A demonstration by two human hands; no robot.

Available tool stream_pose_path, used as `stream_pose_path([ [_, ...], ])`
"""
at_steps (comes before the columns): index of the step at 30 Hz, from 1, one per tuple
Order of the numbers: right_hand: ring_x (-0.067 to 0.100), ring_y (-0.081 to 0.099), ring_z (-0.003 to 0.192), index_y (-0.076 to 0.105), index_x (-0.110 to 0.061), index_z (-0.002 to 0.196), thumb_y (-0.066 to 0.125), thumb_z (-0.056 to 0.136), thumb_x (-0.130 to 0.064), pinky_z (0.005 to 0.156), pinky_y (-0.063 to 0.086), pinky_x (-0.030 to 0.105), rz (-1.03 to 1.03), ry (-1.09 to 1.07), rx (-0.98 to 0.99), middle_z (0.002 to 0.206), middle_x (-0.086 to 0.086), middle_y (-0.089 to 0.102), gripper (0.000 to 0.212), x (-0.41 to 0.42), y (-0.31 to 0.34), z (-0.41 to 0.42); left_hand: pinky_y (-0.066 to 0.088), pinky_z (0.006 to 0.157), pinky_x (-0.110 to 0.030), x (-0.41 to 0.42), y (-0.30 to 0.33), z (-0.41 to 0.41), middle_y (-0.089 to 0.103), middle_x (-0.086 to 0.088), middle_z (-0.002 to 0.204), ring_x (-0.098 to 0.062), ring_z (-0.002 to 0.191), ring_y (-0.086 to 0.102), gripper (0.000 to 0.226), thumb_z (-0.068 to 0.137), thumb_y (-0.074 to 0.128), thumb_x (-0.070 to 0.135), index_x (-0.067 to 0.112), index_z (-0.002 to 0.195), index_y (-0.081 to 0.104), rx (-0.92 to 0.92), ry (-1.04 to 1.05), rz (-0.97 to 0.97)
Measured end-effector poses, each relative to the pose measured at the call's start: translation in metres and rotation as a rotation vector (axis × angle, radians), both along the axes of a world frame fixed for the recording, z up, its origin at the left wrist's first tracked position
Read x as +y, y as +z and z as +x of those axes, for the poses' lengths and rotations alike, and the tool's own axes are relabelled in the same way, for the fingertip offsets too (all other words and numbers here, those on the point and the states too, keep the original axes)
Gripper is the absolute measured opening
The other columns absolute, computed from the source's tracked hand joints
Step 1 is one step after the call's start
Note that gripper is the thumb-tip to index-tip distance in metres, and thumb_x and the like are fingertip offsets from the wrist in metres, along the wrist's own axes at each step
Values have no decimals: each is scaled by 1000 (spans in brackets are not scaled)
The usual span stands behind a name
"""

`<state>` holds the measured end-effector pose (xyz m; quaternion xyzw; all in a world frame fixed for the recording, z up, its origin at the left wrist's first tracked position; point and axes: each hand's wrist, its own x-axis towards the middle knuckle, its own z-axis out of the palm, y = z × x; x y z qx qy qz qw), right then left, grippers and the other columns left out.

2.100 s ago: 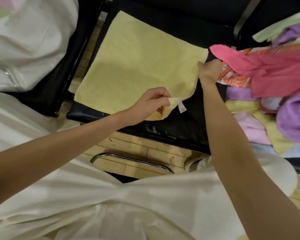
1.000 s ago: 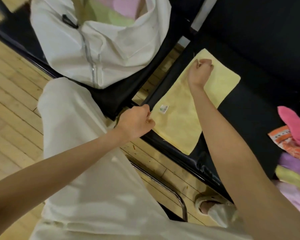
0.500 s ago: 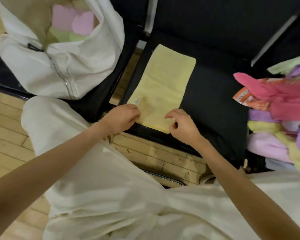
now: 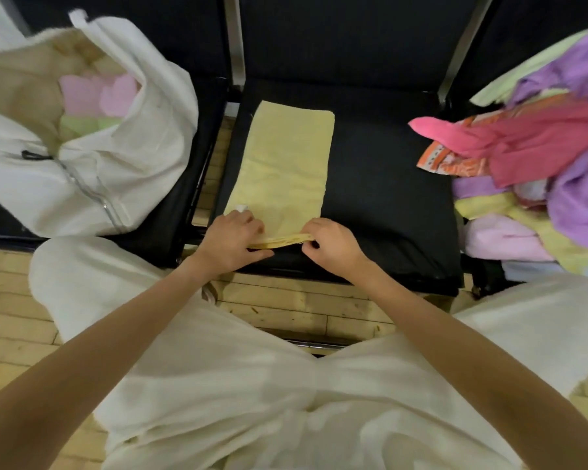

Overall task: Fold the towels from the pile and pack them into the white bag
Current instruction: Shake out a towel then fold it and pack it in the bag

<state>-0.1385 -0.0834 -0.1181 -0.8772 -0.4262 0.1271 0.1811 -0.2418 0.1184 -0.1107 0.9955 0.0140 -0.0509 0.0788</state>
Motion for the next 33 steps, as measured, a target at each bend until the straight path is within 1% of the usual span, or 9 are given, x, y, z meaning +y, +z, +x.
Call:
stream_pose_path([
  [3,20,58,75,63,-7,94,54,88,-19,66,51,36,23,-122,127,86,5,62,16,-8,10,6,49,73,-40,2,7,4,61,-6,88,-25,83,58,16,88,60,23,9,91,67,-7,8,-71],
  [7,22,57,61,60,-3,85,57,86,-15,58,47,36,137,-242,254,73,8,61,13,-35,18,14,49,73,-34,0,20,-4,57,2,81,-17,76,54,12,84,65,20,8,83,66,-122,-28,-244],
  [11,8,39,55,54,-4,80,52,89,-8,51,32,26,323,-284,443,64,2,47,10,-53,27,14,36,79,-8,-10,37,-9,50,2,101,-8,89,49,24,79,57,33,11,86,63,-163,-61,-434],
  [14,4,35,53,50,-9,85,47,94,-9,48,28,18,421,-354,462,64,-3,42,10,-52,24,17,38,70,-7,-15,39,5,55,1,97,-3,83,52,3,84,63,20,17,83,62,-129,150,-677],
  [16,5,34,54,45,-14,83,46,97,-12,48,29,17,466,-452,457,65,-4,39,14,-46,18,24,40,63,-13,-20,37,20,58,2,85,-2,71,52,8,89,62,16,21,83,61,-99,373,-835],
  [20,6,35,53,44,-10,91,42,100,-15,46,32,15,461,-591,388,64,-6,39,11,-26,3,37,46,61,-19,-26,25,51,63,5,89,-5,82,59,12,92,61,22,12,97,61,-122,696,-1032],
  [25,18,52,65,45,-3,110,36,102,-23,57,41,33,200,-638,170,79,3,53,23,-3,-10,47,42,65,-23,-23,1,72,59,4,84,-8,75,54,13,91,63,24,11,95,61,-231,791,-769],
  [29,21,55,67,45,-5,114,33,103,-28,57,37,32,-6,-649,2,78,3,53,28,7,-19,50,42,68,-26,-21,-18,79,64,-7,92,-19,80,59,24,92,61,28,4,100,62,-309,726,-511],
  [33,27,64,75,44,-6,115,31,103,-28,56,36,32,-141,-665,-88,84,7,65,28,13,-26,53,48,74,-37,-21,-28,84,61,-12,108,-27,89,61,31,95,56,28,4,113,59,-295,659,-364],
])
